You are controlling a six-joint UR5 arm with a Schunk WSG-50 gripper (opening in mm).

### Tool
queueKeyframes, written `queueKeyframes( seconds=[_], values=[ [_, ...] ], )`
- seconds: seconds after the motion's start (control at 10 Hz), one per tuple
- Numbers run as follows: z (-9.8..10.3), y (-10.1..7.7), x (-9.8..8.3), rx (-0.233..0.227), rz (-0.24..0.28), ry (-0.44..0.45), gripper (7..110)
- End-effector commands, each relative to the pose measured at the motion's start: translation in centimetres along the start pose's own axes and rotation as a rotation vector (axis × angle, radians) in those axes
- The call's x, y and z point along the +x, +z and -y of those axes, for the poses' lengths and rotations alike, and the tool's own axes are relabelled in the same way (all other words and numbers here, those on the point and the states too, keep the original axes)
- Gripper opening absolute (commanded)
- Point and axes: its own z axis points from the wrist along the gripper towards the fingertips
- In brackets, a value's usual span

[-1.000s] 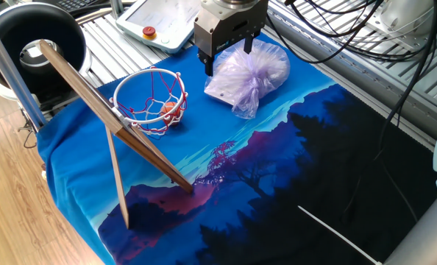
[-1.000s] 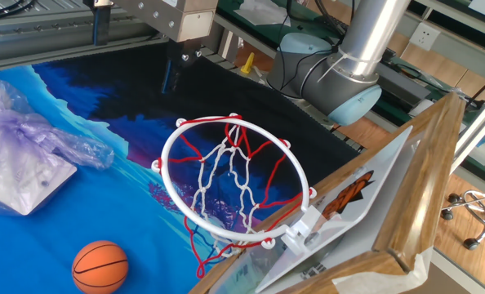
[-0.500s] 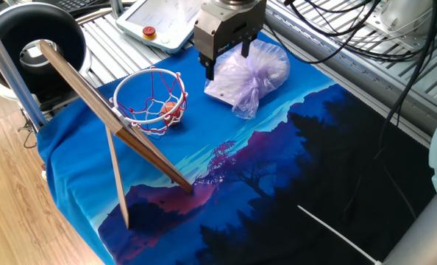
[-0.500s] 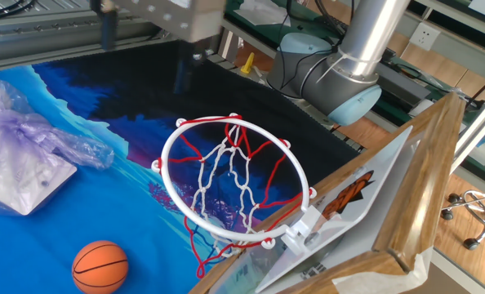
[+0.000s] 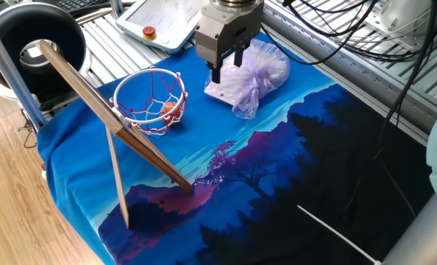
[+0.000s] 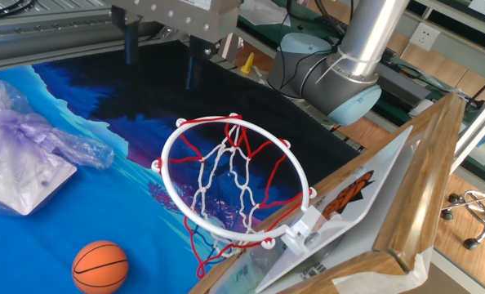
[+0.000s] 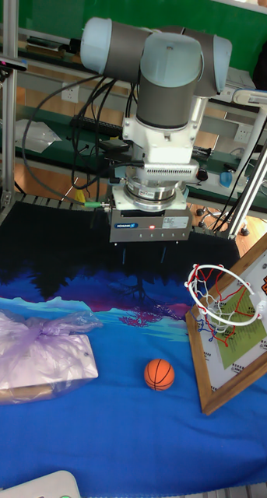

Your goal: Grab a basketball, release it and shoot it into the basket

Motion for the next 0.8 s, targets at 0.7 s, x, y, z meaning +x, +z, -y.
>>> queueKeyframes(
  seconds=[0.7],
  values=[
    [-0.1, 2.8, -0.7, 0.074, 0.074, -0.494, 7]
  ],
)
